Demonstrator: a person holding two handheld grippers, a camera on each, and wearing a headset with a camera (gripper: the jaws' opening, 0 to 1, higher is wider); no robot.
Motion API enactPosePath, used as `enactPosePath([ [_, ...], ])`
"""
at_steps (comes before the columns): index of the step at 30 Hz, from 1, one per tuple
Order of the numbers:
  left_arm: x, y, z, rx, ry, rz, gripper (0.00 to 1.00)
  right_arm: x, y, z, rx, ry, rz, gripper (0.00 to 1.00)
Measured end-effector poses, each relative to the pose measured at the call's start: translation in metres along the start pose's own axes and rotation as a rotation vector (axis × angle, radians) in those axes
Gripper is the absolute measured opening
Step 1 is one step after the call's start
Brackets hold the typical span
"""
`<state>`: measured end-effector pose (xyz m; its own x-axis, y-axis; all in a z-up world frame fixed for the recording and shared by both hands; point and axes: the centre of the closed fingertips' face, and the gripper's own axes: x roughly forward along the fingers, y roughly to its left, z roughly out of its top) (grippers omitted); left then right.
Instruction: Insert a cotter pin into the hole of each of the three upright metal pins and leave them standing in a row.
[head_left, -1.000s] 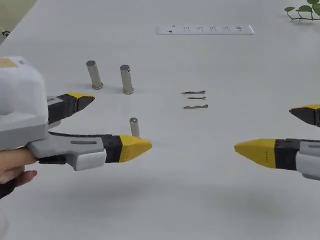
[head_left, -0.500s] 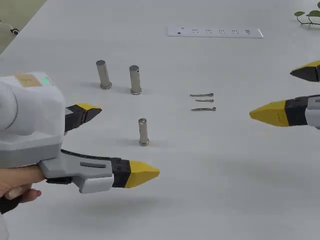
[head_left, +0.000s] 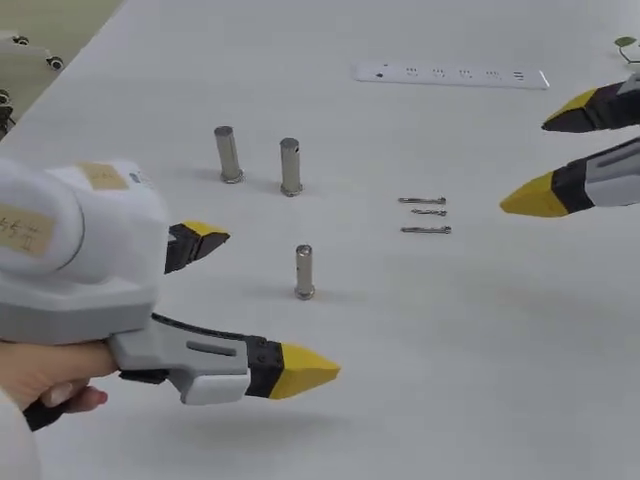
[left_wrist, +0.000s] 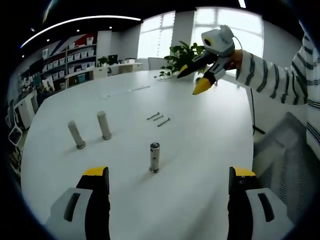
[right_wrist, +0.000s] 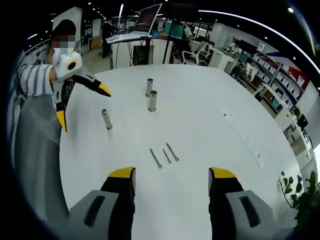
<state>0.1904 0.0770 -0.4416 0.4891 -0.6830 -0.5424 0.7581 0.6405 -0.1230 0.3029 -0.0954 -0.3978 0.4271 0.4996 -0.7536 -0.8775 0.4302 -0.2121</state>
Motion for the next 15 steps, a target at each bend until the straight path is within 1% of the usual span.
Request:
enactPosePath([
  [2,0.0,-0.001,0.0,-0.002,0.0,-0.001,0.99,0.008,0.0,0.002,-0.023,0.003,0.015,0.53],
  [3,0.0,-0.001,0.0,-0.002,0.0,-0.001,0.99,0.009,0.0,0.003,-0.028,0.005,0.018,0.51],
  [5,-0.001,-0.001,-0.002,-0.009,0.01,-0.001,0.99,0.019,0.0,0.004,-0.068,0.017,0.039,0.45],
  [6,-0.001,-0.001,-0.003,-0.009,0.011,0.0,0.99,0.022,0.0,0.005,-0.075,0.02,0.044,0.41],
  [8,-0.001,0.0,-0.003,-0.012,0.013,0.002,0.98,0.029,0.0,0.005,-0.091,0.026,0.062,0.37],
  [9,-0.002,0.0,-0.003,-0.014,0.013,0.003,0.97,0.029,0.006,0.008,-0.1,0.031,0.075,0.35],
  [13,-0.003,0.002,-0.003,-0.02,0.012,0.01,0.95,0.041,0.01,0.006,-0.126,0.046,0.117,0.31],
  [15,-0.004,0.002,-0.002,-0.022,0.01,0.012,0.95,0.048,0.011,0.003,-0.145,0.065,0.135,0.25],
])
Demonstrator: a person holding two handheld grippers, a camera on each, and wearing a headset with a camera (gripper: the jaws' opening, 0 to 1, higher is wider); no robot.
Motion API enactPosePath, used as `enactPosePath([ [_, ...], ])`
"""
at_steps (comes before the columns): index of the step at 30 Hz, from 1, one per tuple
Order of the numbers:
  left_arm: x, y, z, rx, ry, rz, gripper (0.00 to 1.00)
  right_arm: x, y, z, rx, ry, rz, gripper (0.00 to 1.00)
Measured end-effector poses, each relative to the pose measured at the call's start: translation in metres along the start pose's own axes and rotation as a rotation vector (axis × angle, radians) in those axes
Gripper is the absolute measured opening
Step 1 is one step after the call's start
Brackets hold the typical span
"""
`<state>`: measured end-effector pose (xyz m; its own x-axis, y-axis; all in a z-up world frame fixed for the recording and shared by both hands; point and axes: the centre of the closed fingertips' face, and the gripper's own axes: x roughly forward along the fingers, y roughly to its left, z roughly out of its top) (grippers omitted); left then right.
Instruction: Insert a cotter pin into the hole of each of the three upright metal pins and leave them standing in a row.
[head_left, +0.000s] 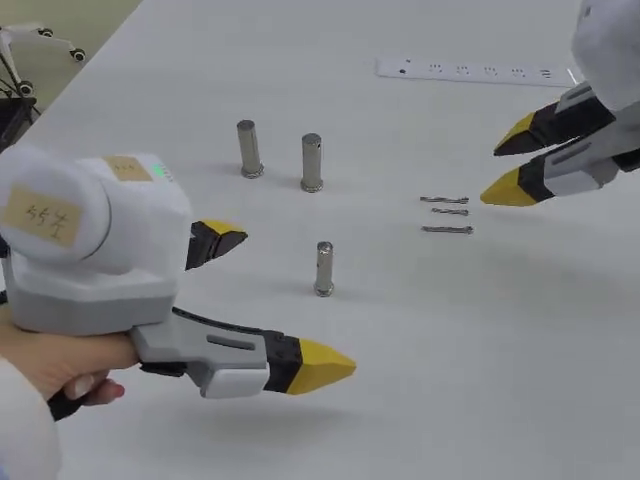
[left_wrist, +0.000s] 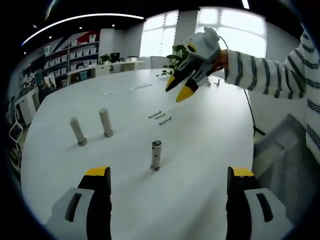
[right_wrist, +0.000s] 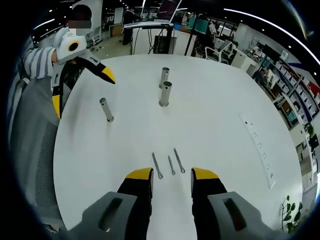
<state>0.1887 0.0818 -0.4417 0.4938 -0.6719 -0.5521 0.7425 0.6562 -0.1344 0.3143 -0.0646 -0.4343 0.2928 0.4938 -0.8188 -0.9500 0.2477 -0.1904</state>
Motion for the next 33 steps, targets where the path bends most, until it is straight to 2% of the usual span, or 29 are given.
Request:
enactPosePath([
  [3,-0.001,0.0,0.001,-0.003,-0.002,0.003,0.95,0.011,0.001,-0.005,-0.01,0.025,0.027,0.2],
  [11,-0.004,0.0,0.001,-0.014,-0.004,0.011,0.95,0.028,0.009,-0.011,-0.027,0.068,0.074,0.11],
  [17,-0.005,0.0,-0.001,-0.026,0.006,0.014,0.94,0.037,0.011,-0.014,-0.027,0.093,0.083,0.09],
  [22,-0.007,0.003,0.001,-0.046,-0.003,0.027,0.94,0.041,0.011,-0.018,-0.009,0.106,0.09,0.09],
  [28,-0.008,0.004,-0.001,-0.053,0.002,0.029,0.93,0.048,0.002,-0.022,0.009,0.117,0.082,0.02],
  [33,-0.008,0.004,-0.002,-0.06,0.004,0.025,0.92,0.052,0.001,-0.025,0.012,0.129,0.09,0.02],
])
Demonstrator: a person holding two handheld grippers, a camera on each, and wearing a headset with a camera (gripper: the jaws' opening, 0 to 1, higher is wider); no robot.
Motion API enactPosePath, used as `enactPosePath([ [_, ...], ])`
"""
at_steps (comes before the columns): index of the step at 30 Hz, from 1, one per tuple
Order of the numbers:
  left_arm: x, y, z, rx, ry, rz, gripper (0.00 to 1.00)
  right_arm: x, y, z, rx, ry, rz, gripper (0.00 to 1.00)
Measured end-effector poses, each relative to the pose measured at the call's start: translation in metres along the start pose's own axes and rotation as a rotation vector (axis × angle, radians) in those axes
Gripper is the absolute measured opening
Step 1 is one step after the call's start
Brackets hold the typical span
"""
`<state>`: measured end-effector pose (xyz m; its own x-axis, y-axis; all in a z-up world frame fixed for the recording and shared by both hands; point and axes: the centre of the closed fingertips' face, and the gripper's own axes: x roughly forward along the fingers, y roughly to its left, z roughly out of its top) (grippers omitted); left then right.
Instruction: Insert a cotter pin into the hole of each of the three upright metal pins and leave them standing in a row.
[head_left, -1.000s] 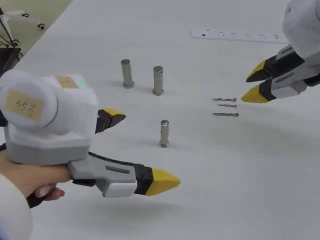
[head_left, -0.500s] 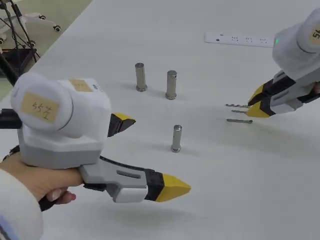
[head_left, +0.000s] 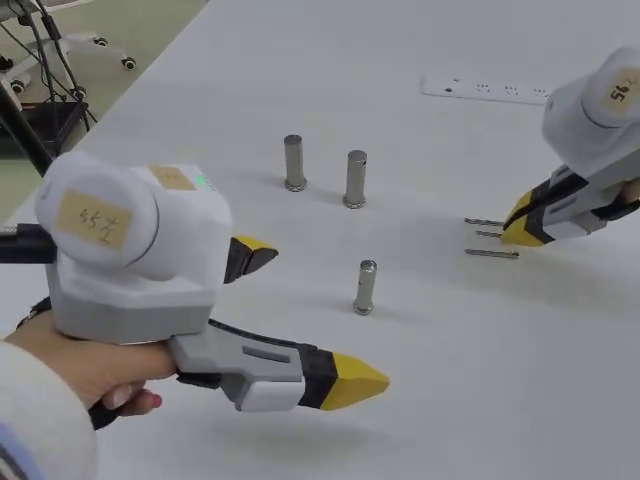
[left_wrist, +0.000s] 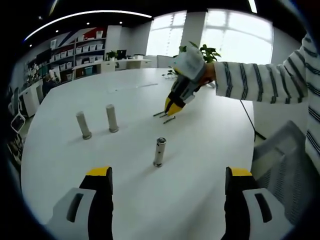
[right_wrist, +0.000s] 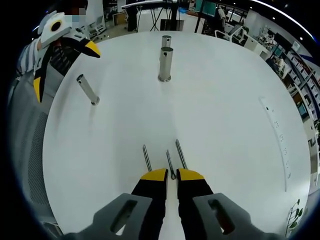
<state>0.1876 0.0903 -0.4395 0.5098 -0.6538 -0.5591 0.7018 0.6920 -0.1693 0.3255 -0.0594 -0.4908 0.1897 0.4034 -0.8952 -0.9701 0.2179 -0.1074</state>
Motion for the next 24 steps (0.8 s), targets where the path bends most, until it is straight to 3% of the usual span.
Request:
enactPosePath([
  [6,0.0003,0.0005,-0.0019,-0.001,0.006,0.001,0.91,0.0009,0.0001,0.0,0.025,-0.006,0.012,0.0],
  [15,-0.0017,0.0031,-0.0002,0.004,-0.014,0.014,0.89,0.0038,-0.0038,-0.0016,-0.017,0.01,-0.016,0.0],
  [18,-0.0031,0.0033,0.0001,0.005,-0.015,0.017,0.89,0.004,-0.0041,-0.0017,-0.08,0.011,-0.032,0.0],
  [24,-0.0053,0.0023,0.001,0.005,-0.017,0.02,0.88,0.0044,-0.0057,-0.0005,-0.09,0.02,-0.058,0.0],
])
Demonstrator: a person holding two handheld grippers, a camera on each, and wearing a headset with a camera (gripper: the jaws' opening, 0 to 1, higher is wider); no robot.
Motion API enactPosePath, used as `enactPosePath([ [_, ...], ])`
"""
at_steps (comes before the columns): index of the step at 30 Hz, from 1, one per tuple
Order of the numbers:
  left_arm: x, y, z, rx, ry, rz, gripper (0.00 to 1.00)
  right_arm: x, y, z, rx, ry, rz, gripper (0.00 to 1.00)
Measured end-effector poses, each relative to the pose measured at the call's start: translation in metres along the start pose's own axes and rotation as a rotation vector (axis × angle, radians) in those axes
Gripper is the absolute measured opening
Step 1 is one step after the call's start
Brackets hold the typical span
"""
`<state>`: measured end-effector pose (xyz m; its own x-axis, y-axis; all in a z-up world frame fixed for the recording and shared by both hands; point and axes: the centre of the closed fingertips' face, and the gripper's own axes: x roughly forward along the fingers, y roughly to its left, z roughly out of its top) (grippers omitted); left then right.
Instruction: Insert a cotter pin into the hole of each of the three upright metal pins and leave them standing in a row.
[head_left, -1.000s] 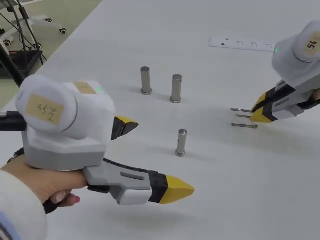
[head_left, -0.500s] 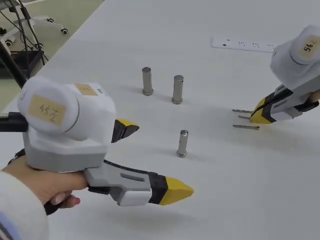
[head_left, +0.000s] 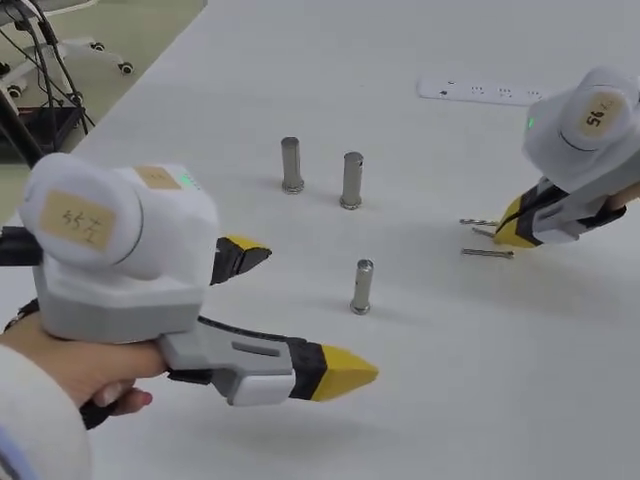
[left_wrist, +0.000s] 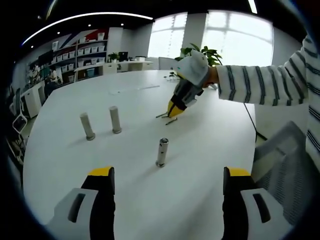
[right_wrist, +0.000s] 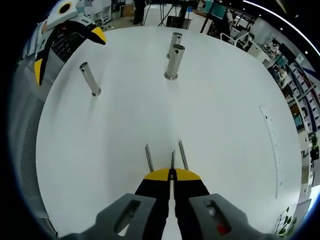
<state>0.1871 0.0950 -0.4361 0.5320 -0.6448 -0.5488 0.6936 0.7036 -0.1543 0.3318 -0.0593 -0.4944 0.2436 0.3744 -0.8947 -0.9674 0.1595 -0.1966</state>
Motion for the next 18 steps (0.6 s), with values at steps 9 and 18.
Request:
enactPosePath([
  [9,-0.004,-0.002,0.008,-0.009,-0.021,0.003,0.86,-0.007,0.0,0.008,0.039,-0.049,-0.028,0.0],
  [18,-0.007,0.001,0.023,-0.106,-0.07,-0.002,0.79,-0.033,0.008,0.025,0.041,-0.138,-0.075,0.0],
])
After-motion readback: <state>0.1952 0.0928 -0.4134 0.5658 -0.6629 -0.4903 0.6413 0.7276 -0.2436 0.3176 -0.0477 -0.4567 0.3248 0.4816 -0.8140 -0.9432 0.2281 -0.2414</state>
